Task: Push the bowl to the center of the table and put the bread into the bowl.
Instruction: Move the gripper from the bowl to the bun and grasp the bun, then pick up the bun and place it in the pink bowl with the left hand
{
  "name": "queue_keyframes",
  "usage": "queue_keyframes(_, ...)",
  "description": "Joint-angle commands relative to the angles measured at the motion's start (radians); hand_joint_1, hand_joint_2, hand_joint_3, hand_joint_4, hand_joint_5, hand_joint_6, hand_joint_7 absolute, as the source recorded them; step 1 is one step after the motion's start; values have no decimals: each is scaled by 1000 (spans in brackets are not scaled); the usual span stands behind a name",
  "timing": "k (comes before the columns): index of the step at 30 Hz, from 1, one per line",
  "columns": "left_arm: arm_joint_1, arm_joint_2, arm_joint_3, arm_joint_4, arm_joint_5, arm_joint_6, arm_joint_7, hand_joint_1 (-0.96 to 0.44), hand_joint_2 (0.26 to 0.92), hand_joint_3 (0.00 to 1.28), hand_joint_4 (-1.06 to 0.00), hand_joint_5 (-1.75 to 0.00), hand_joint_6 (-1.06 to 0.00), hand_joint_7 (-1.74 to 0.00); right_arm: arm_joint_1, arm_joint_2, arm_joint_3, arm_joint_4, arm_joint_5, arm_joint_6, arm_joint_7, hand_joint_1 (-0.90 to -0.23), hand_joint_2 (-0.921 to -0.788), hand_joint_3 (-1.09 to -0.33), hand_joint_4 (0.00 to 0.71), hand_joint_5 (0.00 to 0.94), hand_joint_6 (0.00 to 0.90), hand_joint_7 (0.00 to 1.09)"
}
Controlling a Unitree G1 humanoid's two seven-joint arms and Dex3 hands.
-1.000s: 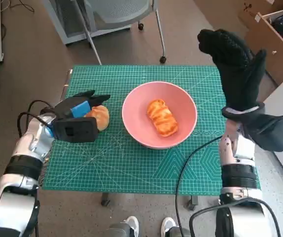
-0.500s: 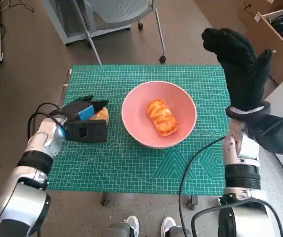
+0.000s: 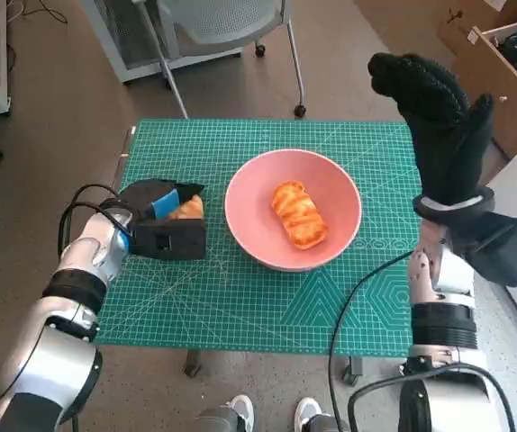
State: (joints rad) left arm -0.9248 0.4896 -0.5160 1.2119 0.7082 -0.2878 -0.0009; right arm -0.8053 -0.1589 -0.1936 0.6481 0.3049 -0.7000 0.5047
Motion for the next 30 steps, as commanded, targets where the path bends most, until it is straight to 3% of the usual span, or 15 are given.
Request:
queue_keyframes(1,-14,52,8,-35,-1,-51,21,0,919,100,-633,-1123,-605,-1187,25,-15,-2,8,-12,1,-3,-666,-921,-709,228,1,266,132)
queue_keyframes(9,-22,123,111,-214,-71,-143,55,1,920,53,-684,-1144,-665,-1144,24,-12,1,19,-15,-4,-5,-666,-921,-709,227,0,266,130)
queue_keyframes(20,0,127,241,-659,-151,-76,-32,2,917,19,-712,-1115,-726,-1083,11,-7,3,37,-1,2,4,-663,-921,-711,228,0,269,128)
queue_keyframes(30,-61,32,219,-673,-130,-146,-24,1,919,19,-721,-1069,-712,-1132,13,1,6,25,6,9,7,-663,-921,-710,229,1,271,126)
